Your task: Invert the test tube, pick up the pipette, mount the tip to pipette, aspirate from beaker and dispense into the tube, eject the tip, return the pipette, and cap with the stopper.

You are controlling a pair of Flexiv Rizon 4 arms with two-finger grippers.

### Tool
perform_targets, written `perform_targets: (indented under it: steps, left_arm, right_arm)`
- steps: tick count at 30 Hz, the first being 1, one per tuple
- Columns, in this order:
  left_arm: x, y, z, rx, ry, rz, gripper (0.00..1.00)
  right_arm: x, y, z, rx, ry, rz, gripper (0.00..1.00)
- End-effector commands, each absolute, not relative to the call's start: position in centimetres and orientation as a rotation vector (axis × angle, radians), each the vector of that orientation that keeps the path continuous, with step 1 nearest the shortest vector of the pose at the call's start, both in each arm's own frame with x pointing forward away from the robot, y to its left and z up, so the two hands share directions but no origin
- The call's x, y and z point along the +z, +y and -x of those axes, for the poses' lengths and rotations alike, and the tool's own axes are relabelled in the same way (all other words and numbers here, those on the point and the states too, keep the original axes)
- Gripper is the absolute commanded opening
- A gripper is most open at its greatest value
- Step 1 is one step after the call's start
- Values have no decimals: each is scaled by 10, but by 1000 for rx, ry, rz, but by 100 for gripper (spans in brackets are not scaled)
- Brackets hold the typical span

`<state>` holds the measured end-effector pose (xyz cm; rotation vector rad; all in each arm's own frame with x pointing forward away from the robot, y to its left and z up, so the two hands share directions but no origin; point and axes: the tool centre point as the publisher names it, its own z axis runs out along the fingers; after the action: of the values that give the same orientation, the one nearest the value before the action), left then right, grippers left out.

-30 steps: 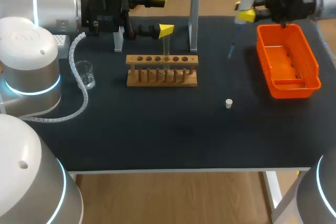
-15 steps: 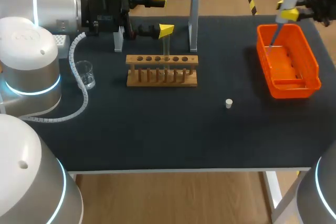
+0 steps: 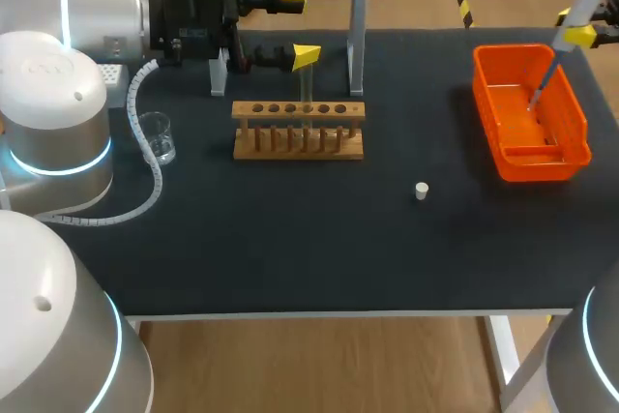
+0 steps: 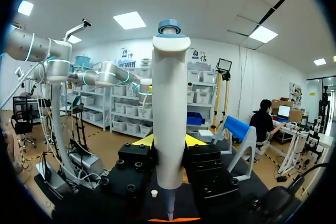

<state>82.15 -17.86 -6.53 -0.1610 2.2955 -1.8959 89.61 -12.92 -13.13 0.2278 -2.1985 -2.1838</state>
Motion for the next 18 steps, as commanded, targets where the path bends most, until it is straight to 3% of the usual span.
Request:
perform_targets:
  steps: [1, 18]
  left_arm:
    - [-66, -178, -821, -1898, 2292, 159, 100]
    - [-66, -178, -821, -1898, 2292, 159, 100]
  right_arm:
    - [-139, -143, -902, -2173, -2183, -249, 0]
    - [-164, -163, -904, -2167, -2193, -158, 0]
